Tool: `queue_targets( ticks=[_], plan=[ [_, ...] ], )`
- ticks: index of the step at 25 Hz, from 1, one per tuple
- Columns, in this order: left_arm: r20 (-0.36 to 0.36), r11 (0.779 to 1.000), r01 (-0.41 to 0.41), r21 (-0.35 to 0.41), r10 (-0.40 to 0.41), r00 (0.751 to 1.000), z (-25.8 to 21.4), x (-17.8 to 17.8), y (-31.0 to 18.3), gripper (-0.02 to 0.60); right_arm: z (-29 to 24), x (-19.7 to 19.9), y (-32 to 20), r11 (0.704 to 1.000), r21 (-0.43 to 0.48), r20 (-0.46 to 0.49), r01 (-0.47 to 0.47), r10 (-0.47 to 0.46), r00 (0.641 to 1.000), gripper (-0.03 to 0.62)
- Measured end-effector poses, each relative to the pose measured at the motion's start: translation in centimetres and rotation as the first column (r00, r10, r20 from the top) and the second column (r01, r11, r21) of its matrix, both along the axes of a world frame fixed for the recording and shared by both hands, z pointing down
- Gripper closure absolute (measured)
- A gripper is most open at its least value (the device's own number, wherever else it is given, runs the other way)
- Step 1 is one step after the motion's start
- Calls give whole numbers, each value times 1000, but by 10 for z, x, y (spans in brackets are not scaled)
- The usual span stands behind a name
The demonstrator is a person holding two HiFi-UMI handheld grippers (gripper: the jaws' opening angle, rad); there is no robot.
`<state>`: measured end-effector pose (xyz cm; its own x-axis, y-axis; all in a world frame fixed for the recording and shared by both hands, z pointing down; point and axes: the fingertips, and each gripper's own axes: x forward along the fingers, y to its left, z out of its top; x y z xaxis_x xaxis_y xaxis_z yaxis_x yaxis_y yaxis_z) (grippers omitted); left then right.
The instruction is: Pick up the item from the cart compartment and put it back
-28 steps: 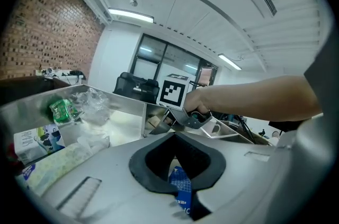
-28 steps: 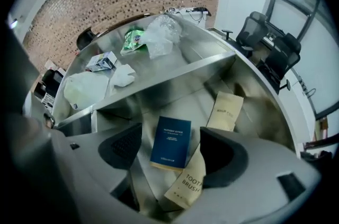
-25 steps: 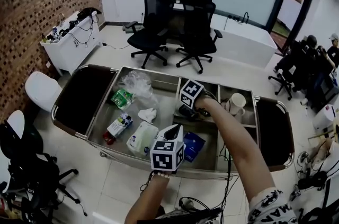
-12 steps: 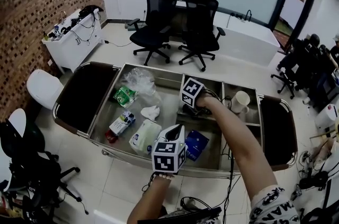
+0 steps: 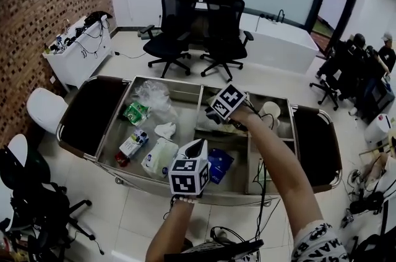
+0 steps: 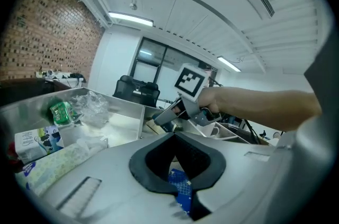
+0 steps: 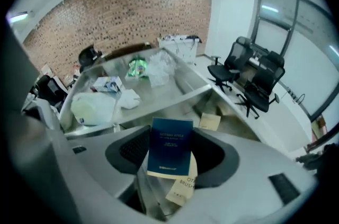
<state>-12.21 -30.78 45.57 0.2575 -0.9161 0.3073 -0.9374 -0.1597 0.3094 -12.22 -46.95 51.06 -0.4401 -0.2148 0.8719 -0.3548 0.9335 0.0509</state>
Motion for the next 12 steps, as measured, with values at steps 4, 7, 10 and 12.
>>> queue_targets(
  ticks=[4, 7, 10, 12],
  plan=[
    [15, 1000, 4, 21, -4, 1000, -8, 3, -4, 580, -78, 8, 17, 994, 103, 227, -28, 4, 974, 338],
    [37, 999, -4, 46, 2, 999, -19, 9, -5, 580, -134, 22, 36, 982, 180, 370, -64, -8, 929, 338],
    [64, 997, -18, 77, 13, 998, -31, 20, -4, 580, -187, 43, 58, 960, 259, 486, -106, -35, 873, 338],
    [78, 995, -32, 96, 24, 997, -37, 29, -2, 580, -215, 63, 75, 945, 295, 555, -143, -48, 830, 338]
  ],
)
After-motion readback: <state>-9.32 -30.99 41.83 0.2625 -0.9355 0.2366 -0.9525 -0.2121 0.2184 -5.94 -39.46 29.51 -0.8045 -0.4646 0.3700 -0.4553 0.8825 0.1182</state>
